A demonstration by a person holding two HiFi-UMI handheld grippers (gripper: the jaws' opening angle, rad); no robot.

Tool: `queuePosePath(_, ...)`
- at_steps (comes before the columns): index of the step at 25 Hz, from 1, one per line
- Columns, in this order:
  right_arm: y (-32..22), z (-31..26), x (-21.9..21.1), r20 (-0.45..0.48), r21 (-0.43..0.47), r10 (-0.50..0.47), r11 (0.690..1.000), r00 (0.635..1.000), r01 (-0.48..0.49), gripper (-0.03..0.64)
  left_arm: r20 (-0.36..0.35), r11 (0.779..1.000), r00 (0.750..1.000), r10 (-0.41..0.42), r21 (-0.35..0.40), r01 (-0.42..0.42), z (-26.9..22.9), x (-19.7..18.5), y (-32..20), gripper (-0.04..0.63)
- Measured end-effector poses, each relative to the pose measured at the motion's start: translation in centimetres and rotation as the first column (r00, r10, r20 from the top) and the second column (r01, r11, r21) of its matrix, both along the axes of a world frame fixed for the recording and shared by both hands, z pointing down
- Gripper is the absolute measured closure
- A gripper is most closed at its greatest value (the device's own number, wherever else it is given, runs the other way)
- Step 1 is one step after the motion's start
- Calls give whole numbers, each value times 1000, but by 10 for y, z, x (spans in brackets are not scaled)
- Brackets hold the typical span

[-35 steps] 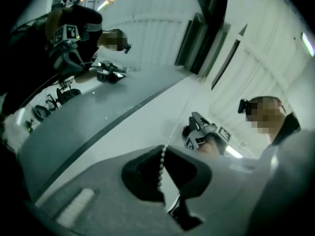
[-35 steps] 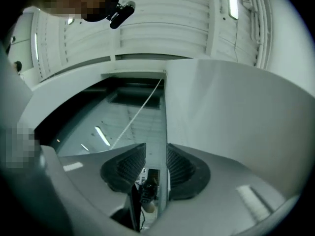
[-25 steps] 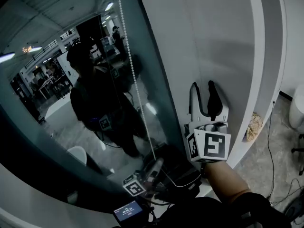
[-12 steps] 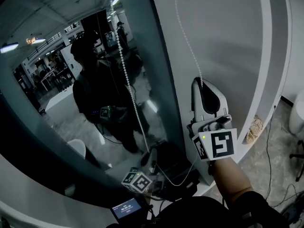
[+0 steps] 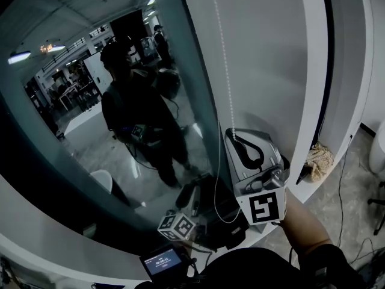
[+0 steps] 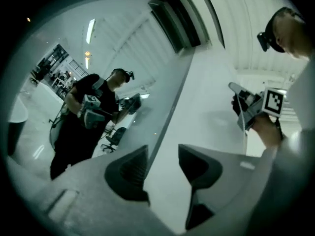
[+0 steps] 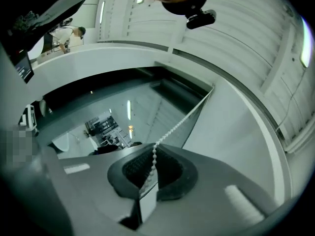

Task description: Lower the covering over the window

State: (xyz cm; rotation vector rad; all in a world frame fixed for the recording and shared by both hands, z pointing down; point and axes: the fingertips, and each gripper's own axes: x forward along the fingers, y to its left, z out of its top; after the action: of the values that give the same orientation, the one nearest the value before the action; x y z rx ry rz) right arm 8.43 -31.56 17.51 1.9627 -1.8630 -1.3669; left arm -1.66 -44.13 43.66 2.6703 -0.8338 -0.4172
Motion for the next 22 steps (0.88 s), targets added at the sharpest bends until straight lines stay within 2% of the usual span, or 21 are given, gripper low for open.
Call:
queuePosePath(4,-7,61,-4,-65,-160,-17,987,998,7,617,-54,984,988,142,118,-134,-36,31,39,414)
queuePosePath(8,-11,117,2,-4,-305,-21,952,1000,19,617,-71,954,970,234,207,-215,-85,48,78,414)
queuePosePath(9,-12,136,-1,-10,-365,-28,931,1000,22,617,-77,945,964,254,234,-230,-96,52,85,414)
queuePosePath(12,-7,226,-23,-57,-554,-91,832,994,44,617,-112,921,945,307,283,-266,-121,61,104,414)
queuePosePath(14,2,268,-31,-33,-583,-110,809,993,71,617,-127,904,930,345,313,-292,-135,69,117,414)
queuePosePath(16,2,275,-27,-6,-583,-108,808,994,84,617,-124,864,905,408,372,-338,-154,82,134,414)
queuePosePath(19,5,274,-19,-14,-595,-108,800,994,79,617,-99,774,844,527,467,-428,-182,103,172,387)
queuePosePath(20,7,275,-19,-17,-598,-106,798,994,75,617,-85,752,831,549,484,-447,-188,109,181,369)
queuePosePath(21,7,276,-20,-19,-599,-103,798,995,71,617,-73,740,828,555,497,-452,-192,116,186,342)
queuePosePath(22,8,276,-22,-21,-600,-102,797,995,69,617,-67,738,835,546,510,-442,-196,122,188,326)
